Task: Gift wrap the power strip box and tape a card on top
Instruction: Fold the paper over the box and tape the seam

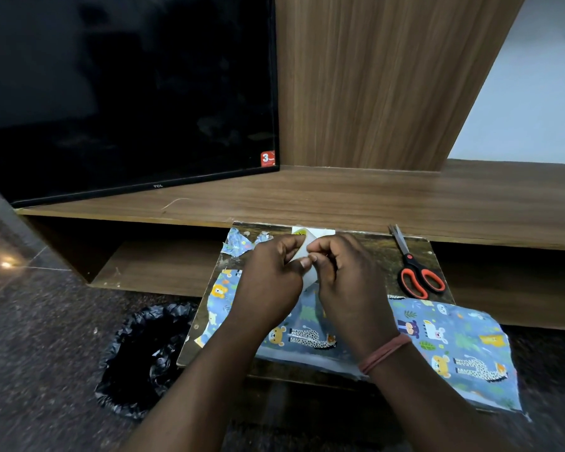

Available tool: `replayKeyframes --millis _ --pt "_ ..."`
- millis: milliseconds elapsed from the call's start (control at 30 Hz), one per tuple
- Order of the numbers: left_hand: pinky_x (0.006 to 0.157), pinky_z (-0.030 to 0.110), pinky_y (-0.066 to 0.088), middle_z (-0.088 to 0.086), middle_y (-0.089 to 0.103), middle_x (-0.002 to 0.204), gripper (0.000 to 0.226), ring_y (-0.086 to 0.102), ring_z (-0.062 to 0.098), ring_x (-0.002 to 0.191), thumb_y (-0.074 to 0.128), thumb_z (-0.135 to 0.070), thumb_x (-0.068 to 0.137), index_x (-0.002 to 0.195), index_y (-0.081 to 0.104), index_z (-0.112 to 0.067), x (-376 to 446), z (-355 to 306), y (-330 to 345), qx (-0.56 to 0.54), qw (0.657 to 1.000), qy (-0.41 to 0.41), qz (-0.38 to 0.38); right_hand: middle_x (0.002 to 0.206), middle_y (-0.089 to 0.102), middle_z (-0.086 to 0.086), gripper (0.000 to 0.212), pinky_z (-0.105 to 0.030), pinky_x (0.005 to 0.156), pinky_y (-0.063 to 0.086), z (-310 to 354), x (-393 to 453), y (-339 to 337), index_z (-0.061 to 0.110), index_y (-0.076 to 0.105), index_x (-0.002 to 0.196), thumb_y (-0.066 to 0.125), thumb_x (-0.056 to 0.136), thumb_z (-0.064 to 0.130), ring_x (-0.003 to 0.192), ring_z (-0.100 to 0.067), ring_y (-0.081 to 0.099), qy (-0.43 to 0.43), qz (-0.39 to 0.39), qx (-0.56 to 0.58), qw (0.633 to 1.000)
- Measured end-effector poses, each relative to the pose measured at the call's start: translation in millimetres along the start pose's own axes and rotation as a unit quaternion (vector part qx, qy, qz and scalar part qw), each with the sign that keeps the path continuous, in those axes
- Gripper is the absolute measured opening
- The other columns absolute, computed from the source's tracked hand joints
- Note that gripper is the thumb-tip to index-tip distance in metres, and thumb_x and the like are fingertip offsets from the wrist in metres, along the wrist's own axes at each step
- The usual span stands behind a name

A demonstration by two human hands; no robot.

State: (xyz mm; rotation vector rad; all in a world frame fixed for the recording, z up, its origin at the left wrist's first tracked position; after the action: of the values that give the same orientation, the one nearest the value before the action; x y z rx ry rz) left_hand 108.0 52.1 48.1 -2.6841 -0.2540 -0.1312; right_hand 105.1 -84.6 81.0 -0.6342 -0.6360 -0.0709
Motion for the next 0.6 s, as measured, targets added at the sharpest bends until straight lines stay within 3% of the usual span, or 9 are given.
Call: replayKeyframes --millis 133,267,333,400,533,600 --pt "0.101 0.039 0.054 -0.001 0.073 0.123 0.039 0.068 0.012 0.116 0.065 -0.016 0.093 0.132 0.067 -0.014 0.4 0.0 0.8 0.003 1.0 -0.002 0.004 0.094 0.063 0.001 0.007 -0.024 0.076 0.044 0.4 -0.2 -1.9 0.012 0.068 0.095 0.065 0.091 0.007 0.088 -0.016 0.06 0.002 -0.003 0.0 1.0" --pt "0.095 0.037 0.056 -0.005 0.076 0.116 0.035 0.07 0.01 0.11 0.064 -0.021 0.092 0.126 0.071 -0.018 -2.0 -4.6 -1.1 0.012 1.0 0.004 0.007 0.101 0.065 0.004 0.014 -0.014 0.079 0.041 -0.3 -0.2 0.6 0.013 0.068 0.105 0.065 0.092 0.007 0.092 -0.01 0.059 0.017 0.006 0.007 1.0" --pt "0.092 0.041 0.056 -0.009 0.075 0.11 0.038 0.07 0.011 0.103 0.059 -0.031 0.084 0.117 0.072 -0.018 -2.6 -4.7 0.5 0.022 1.0 0.0 0.016 0.1 0.065 0.004 0.013 -0.019 0.078 0.044 -0.1 0.0 2.1 0.013 0.068 0.102 0.065 0.092 0.006 0.09 -0.011 0.06 0.013 0.012 0.004 1.0" --pt "0.09 0.042 0.056 -0.008 0.075 0.104 0.029 0.07 0.011 0.1 0.06 -0.028 0.086 0.11 0.072 -0.016 -2.0 -3.3 1.9 0.033 0.999 0.001 0.019 0.097 0.064 0.004 0.012 -0.025 0.076 0.045 0.8 -0.1 2.4 0.014 0.068 0.098 0.064 0.091 0.004 0.088 -0.012 0.059 0.005 0.01 -0.004 1.0" --pt "0.089 0.042 0.056 0.002 0.076 0.102 0.033 0.07 0.014 0.101 0.059 -0.03 0.083 0.109 0.072 -0.015 -0.8 -3.7 1.0 0.036 0.999 0.005 0.014 0.095 0.063 0.004 0.011 -0.029 0.075 0.046 2.6 -0.6 2.1 0.015 0.067 0.095 0.062 0.092 0.005 0.088 -0.014 0.059 -0.004 0.002 -0.005 1.0" --pt "0.094 0.042 0.056 -0.003 0.076 0.111 0.041 0.069 0.011 0.108 0.058 -0.031 0.082 0.119 0.072 -0.018 -1.1 -4.8 1.3 0.017 1.0 0.0 0.021 0.097 0.063 0.004 0.011 -0.027 0.077 0.045 2.9 -1.1 0.1 0.015 0.067 0.098 0.06 0.093 0.008 0.09 -0.014 0.059 -0.002 -0.007 0.002 1.0"
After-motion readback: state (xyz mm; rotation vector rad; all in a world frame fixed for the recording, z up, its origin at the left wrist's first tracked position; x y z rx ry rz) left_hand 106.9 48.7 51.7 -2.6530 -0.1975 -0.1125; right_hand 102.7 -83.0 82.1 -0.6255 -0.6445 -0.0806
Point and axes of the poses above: each hand's wrist, its own x-axis towards the middle knuckle, its own y-axis out of the palm, z = x × y, the point moved 9 cm from there along x, towards the middle knuckle
